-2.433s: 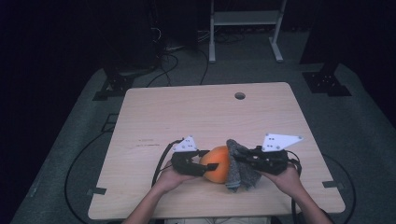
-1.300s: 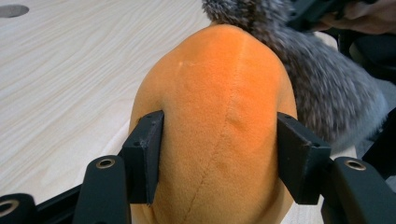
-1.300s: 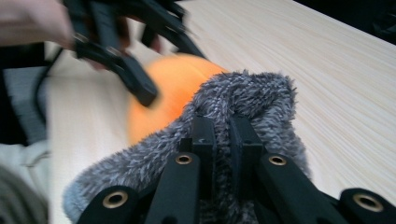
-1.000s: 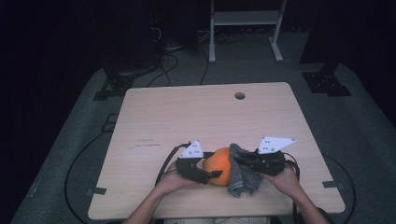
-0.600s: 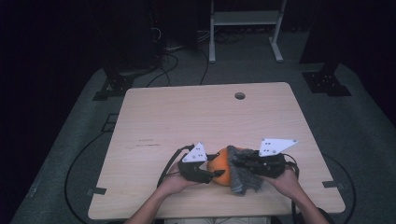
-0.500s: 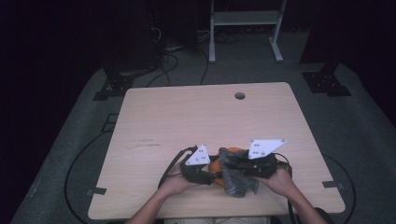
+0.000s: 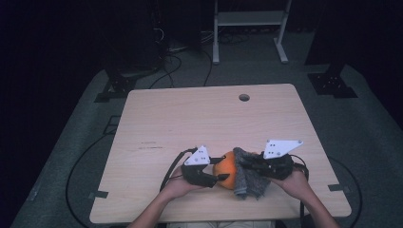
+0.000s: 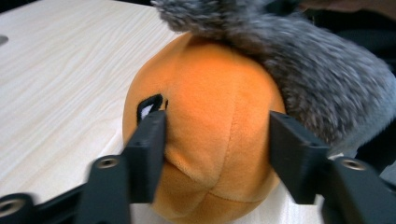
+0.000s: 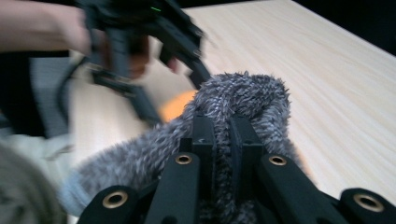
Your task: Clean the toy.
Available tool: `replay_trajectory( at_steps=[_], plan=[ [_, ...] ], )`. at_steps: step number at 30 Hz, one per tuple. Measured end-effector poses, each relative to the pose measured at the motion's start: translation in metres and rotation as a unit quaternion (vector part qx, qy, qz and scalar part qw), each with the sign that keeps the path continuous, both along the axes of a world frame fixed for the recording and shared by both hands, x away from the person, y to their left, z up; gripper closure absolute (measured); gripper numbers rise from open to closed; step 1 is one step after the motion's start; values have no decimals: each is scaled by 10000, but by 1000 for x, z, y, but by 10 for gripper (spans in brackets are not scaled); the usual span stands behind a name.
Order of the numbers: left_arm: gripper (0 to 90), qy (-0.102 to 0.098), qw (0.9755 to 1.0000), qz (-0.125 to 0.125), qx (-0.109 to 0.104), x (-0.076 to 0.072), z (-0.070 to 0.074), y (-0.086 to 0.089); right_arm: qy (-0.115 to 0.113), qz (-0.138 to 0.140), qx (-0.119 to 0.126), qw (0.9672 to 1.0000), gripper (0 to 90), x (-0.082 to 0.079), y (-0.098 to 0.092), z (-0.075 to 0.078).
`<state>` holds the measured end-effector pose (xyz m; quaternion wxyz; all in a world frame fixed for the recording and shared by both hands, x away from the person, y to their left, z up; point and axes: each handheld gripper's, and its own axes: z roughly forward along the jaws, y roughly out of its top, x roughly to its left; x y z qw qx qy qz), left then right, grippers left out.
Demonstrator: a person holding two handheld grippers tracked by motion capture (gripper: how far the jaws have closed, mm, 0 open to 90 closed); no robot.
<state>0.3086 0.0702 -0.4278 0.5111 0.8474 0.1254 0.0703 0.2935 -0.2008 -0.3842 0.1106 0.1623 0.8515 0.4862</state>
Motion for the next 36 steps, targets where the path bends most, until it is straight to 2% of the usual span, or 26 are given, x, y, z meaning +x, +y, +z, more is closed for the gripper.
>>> replay_trajectory(
  at_steps=[1, 2, 5, 7, 8, 12, 18, 23, 27, 30, 33, 36],
  plan=[
    [448, -34, 10000, -1, 11, -1, 1, -2, 44, 104, 8, 9999, 819, -3, 3, 1],
    [459, -81, 10000, -26, 32, -2, 2, -4, -6, 174, -68, 9998, 819, -6, 8, 2],
    [471, -375, 9989, -86, 265, -10, 4, -10, -29, 364, -212, 9991, 818, -8, 25, 1],
    [473, -383, 9988, -63, 288, -9, 4, -7, -33, 443, -294, 9986, 819, -3, 31, 1],
    [475, -318, 9992, -35, 251, -8, 3, -5, 25, 419, -216, 9989, 820, 0, 30, 2],
    [477, -253, 9995, -43, 191, -7, 0, -2, 192, 169, -19, 9997, 820, 14, 16, -1],
    [476, -189, 9996, -84, 167, -5, -1, 1, 216, -148, 77, 9996, 820, 15, -7, -5],
    [475, -144, 9998, -81, 138, -4, -1, 2, 367, -300, 192, 9987, 821, 17, -25, -13],
    [473, -83, 9999, -59, 119, -1, -2, 6, 491, -501, 190, 9974, 820, 19, -39, -21],
    [471, -15, 10000, -15, 73, 1, -2, 8, 557, -616, 69, 9965, 821, 18, -48, -27],
    [472, -17, 10000, -6, 61, 2, -3, 7, 591, -569, 90, 9966, 821, 12, -49, -29],
    [473, -20, 10000, -20, 63, 1, -3, 5, 538, -248, 268, 9979, 821, 5, -40, -21]
  ],
)
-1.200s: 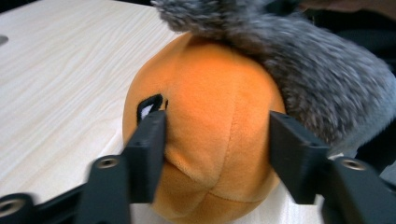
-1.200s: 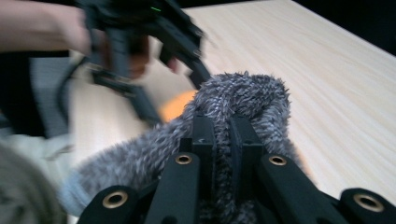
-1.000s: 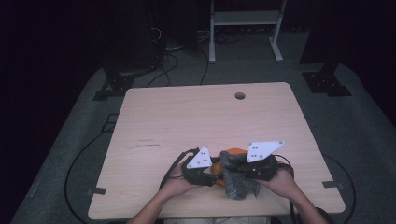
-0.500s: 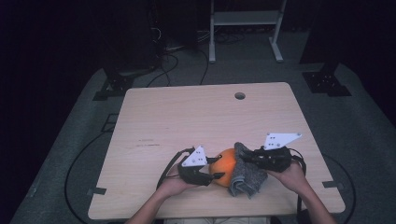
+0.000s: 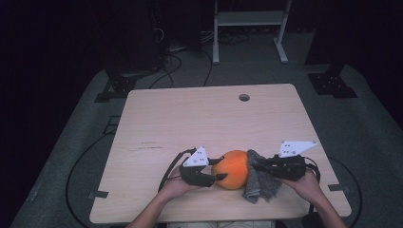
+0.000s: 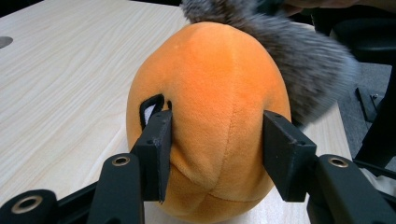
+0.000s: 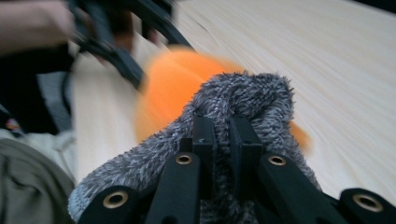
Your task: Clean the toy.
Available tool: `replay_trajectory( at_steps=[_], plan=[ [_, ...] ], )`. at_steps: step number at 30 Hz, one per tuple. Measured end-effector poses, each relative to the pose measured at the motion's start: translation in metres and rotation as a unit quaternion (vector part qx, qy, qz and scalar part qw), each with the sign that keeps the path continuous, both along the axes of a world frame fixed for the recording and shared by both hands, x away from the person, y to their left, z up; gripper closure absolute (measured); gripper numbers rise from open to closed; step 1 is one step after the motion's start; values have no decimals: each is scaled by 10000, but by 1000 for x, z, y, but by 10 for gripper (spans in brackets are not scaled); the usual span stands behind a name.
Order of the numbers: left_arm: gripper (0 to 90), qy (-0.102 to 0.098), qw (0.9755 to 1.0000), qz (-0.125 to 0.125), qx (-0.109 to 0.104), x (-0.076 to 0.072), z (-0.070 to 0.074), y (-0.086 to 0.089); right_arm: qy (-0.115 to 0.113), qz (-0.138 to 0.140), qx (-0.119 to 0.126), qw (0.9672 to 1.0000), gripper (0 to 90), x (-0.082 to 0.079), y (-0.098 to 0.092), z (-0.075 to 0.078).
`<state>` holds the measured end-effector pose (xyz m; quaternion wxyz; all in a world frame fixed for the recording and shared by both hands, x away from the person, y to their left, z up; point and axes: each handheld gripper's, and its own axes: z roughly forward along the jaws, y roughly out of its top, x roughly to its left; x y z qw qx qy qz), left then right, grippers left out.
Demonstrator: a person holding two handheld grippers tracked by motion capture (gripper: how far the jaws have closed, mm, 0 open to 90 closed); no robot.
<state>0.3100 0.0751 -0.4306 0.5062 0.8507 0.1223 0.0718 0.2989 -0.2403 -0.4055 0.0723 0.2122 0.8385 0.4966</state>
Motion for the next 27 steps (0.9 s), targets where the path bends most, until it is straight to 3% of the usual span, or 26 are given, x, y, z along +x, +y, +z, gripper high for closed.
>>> replay_trajectory(
  at_steps=[3, 6, 9, 10, 14, 15, 19, 22, 25, 27],
  plan=[
    [476, -63, 9999, -45, 83, -2, 0, -2, -153, 201, 51, 9997, 821, -2, 16, 10],
    [475, 15, 10000, 22, 24, 1, 0, 3, -225, 175, -74, 9996, 819, 6, 25, 12],
    [477, 99, 9999, 6, -54, 3, -1, 5, -146, -42, -78, 9999, 819, 13, 16, 7],
    [478, 117, 9999, -3, -70, 4, -2, 5, -128, -232, -87, 9996, 819, 15, 10, 3],
    [479, 145, 9998, 9, -96, 4, -2, 5, 217, -555, -41, 9982, 822, 18, -13, -14],
    [481, 143, 9998, 10, -100, 5, -2, 4, 273, -545, 15, 9981, 823, 16, -14, -16],
    [495, 124, 9997, 37, -184, 5, 1, -2, 72, -196, 147, 9997, 824, -2, 1, -5],
    [501, 110, 9997, 7, -229, 2, 3, -6, -224, 134, 222, 9994, 821, -13, 24, 11],
    [479, 128, 9996, -24, -249, 3, 2, -4, -420, 141, -27, 9990, 822, -13, 39, 14],
    [364, 198, 9989, -81, -416, 5, 1, -1, -361, 101, -91, 9993, 823, -10, 39, 9]
  ],
)
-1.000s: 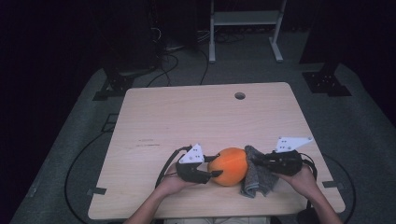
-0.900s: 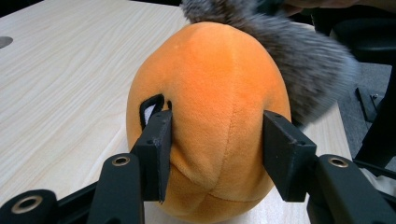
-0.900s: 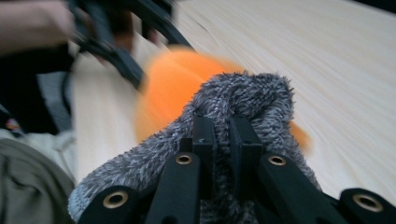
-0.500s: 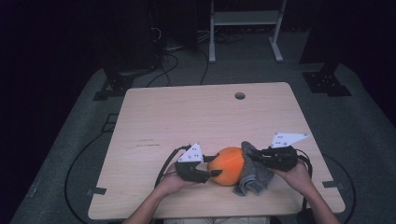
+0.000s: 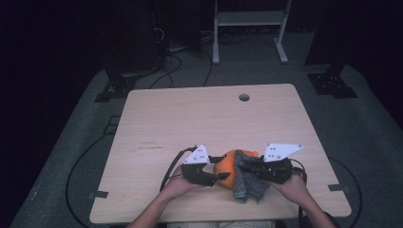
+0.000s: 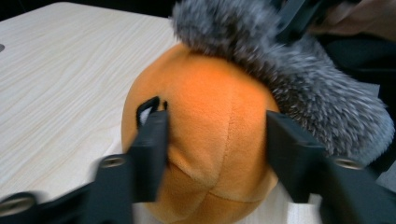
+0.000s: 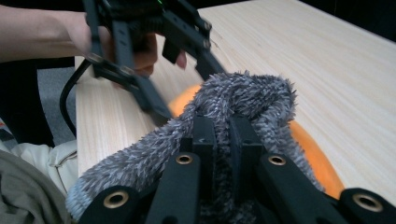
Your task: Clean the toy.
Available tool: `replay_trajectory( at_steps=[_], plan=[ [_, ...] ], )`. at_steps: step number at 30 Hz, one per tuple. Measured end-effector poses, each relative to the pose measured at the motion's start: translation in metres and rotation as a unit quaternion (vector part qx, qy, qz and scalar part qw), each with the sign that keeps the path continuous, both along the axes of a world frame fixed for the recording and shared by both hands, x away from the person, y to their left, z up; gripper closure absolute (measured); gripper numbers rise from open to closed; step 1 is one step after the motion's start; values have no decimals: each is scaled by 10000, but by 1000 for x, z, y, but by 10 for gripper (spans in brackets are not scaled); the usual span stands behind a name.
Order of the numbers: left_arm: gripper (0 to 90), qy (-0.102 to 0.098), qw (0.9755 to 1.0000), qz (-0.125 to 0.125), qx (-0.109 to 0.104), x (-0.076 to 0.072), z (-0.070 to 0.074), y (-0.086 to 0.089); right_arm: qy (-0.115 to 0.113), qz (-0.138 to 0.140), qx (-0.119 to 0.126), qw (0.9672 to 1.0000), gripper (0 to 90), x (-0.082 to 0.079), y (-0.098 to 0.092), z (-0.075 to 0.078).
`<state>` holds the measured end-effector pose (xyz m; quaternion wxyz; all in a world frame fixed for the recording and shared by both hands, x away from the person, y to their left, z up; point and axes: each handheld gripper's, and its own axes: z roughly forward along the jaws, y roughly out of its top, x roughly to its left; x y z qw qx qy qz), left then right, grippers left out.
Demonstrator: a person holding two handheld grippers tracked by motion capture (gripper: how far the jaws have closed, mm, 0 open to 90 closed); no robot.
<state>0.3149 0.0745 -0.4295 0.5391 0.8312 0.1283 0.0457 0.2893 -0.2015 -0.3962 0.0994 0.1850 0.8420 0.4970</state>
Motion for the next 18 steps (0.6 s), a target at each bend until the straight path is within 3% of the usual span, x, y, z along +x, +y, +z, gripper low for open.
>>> replay_trajectory(
  at_steps=[3, 6, 8, 9, 11, 12, 14, 18],
  plan=[
    [212, 73, 10000, 7, -53, 4, -1, 2, 116, -66, 103, 9999, 822, 2, -7, -4],
    [164, 285, 9995, 30, 101, 9, -8, 0, 143, -133, 151, 9997, 821, 3, -13, -5],
    [140, 365, 9990, -90, 227, 11, -14, -6, 170, -147, 204, 9995, 821, 3, -15, -6],
    [149, 305, 9991, -98, 273, 10, -16, -8, 170, -139, 208, 9995, 821, 2, -15, -6],
    [290, -31, 9996, -58, 290, 5, -13, -8, 161, -126, 236, 9995, 820, 2, -14, -4],
    [358, -62, 9996, -49, 263, 4, -9, -6, 119, -138, 272, 9995, 821, 1, -14, -2],
    [422, -61, 10000, -47, -17, 1, 2, 0, 59, -147, 447, 9989, 820, 0, -14, 3],
    [440, -49, 9996, -98, -264, -4, 28, 12, 24, -91, 855, 9963, 823, 2, -15, 13]
  ],
)
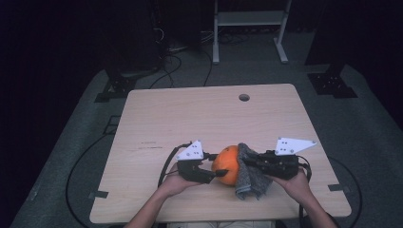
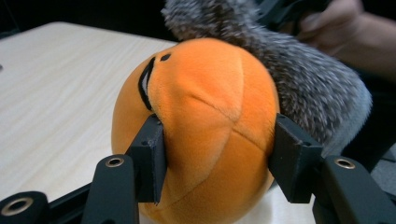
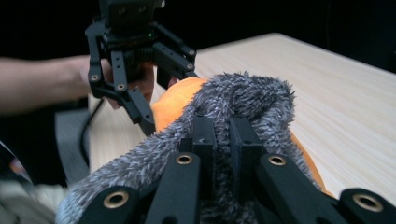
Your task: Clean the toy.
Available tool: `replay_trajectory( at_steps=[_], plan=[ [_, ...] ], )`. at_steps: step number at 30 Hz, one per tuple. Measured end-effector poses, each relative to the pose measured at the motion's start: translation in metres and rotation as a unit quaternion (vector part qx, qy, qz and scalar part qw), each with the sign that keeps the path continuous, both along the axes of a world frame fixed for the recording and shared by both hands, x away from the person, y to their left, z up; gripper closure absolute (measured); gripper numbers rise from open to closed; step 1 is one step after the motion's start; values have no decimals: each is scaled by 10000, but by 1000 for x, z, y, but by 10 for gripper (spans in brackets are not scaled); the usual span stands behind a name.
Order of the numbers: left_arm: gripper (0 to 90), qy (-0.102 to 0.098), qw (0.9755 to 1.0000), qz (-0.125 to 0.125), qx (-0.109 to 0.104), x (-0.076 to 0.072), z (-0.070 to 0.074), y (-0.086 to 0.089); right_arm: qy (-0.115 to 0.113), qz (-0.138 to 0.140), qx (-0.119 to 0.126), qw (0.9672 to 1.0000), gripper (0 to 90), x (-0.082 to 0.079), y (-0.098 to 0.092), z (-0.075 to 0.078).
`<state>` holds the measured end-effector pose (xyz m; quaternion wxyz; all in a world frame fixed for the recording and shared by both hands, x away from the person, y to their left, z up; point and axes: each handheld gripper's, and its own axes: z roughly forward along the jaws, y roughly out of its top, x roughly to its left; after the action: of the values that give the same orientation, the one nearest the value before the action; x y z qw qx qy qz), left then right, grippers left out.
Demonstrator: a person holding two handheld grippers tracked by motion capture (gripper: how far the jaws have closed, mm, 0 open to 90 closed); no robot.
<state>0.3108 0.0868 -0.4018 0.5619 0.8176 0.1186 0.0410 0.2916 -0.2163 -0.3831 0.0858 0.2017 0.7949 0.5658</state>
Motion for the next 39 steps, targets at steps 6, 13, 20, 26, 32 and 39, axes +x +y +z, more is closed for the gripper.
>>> replay_trajectory(
  at_steps=[6, 13, 20, 26, 32, 39],
  plan=[
    [438, -126, 9993, 160, 324, -2, 14, 13, 67, 28, 82, 9999, 822, 11, 15, 0],
    [462, 195, 9969, 331, 690, 4, 9, 15, -22, 179, -51, 9998, 823, 1, 37, -4],
    [423, 177, 9972, 375, 627, 2, 1, 10, -115, 130, -284, 9994, 822, 5, 43, -5],
    [162, -275, 9974, 475, 463, 10, -18, 11, 24, -143, -436, 9989, 820, 18, 35, -22],
    [161, 38, 9979, 513, 398, 17, -31, 12, 167, -259, -295, 9991, 816, 26, 30, -27],
    [422, 223, 9965, 742, 302, 15, -21, 14, 16, -83, -139, 9999, 822, 13, 32, -14]
  ],
)
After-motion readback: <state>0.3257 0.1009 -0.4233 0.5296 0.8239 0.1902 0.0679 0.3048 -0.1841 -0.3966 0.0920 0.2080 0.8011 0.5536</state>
